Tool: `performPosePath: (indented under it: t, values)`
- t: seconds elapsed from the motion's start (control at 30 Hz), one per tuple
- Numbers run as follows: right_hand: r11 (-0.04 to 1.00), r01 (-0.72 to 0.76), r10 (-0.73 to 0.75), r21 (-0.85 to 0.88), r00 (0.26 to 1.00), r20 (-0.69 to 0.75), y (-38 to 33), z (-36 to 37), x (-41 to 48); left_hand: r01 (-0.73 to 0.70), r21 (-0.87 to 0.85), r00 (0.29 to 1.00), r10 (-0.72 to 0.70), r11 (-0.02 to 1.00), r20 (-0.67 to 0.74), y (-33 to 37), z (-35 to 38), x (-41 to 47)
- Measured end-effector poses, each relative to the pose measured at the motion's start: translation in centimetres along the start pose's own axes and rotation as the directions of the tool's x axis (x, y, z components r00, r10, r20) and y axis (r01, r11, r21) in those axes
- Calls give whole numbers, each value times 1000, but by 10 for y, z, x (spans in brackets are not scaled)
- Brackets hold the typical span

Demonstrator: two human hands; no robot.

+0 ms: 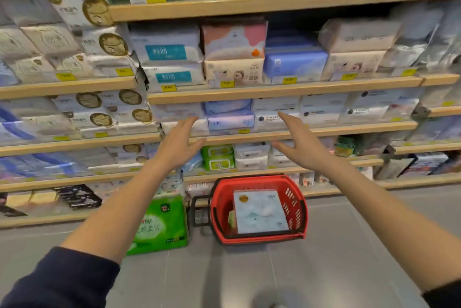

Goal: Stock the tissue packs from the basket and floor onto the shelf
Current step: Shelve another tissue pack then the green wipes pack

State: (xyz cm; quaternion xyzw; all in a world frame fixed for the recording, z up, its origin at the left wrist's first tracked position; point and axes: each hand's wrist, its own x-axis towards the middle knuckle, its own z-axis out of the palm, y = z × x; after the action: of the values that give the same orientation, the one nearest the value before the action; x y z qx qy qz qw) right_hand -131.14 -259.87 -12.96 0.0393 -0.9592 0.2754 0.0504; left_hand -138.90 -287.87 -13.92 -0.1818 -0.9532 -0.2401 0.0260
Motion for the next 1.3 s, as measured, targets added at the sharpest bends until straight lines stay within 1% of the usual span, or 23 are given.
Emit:
performPosePath:
  t: [0.17, 0.33, 0.47, 0.6, 0.67, 0.8, 0.87, 0.93, 1.07, 1.23, 1.3]
  values:
    - [997, -70, 66, 41, 994, 88, 61, 37, 5, 47, -57, 993, -40, 997, 115, -11, 69, 11]
    - [981, -177, 156, 77, 963, 220, 134, 83, 18, 178, -114, 953, -142, 977, 267, -26, 148, 20]
    - [966, -247, 214, 78, 930, 298, 186, 129, 32, 241, -126, 930, -192, 962, 314, -44, 210, 25]
    - [940, -323, 263, 109, 890, 372, 244, 190, 41, 320, -142, 884, -242, 937, 400, -72, 288, 27]
    - [923, -372, 308, 101, 870, 385, 274, 227, 40, 356, -150, 862, -262, 922, 433, -87, 330, 26]
    - [888, -454, 383, 77, 820, 426, 335, 302, 32, 398, -158, 841, -291, 904, 455, -124, 415, 23]
    - [871, -485, 406, 73, 796, 449, 362, 336, 29, 435, -154, 817, -316, 887, 482, -146, 454, 24]
    - [864, -500, 413, 66, 776, 477, 386, 368, 30, 461, -140, 798, -340, 876, 498, -166, 489, 24]
    - [861, -503, 402, 70, 760, 511, 431, 423, 36, 477, -158, 786, -339, 864, 517, -196, 550, 28]
    - [817, -558, 393, 148, 726, 565, 471, 479, 48, 526, -208, 748, -333, 825, 574, -221, 611, 34]
    - [793, -576, 384, 198, 725, 572, 482, 495, 51, 538, -195, 741, -350, 820, 573, -226, 624, 39]
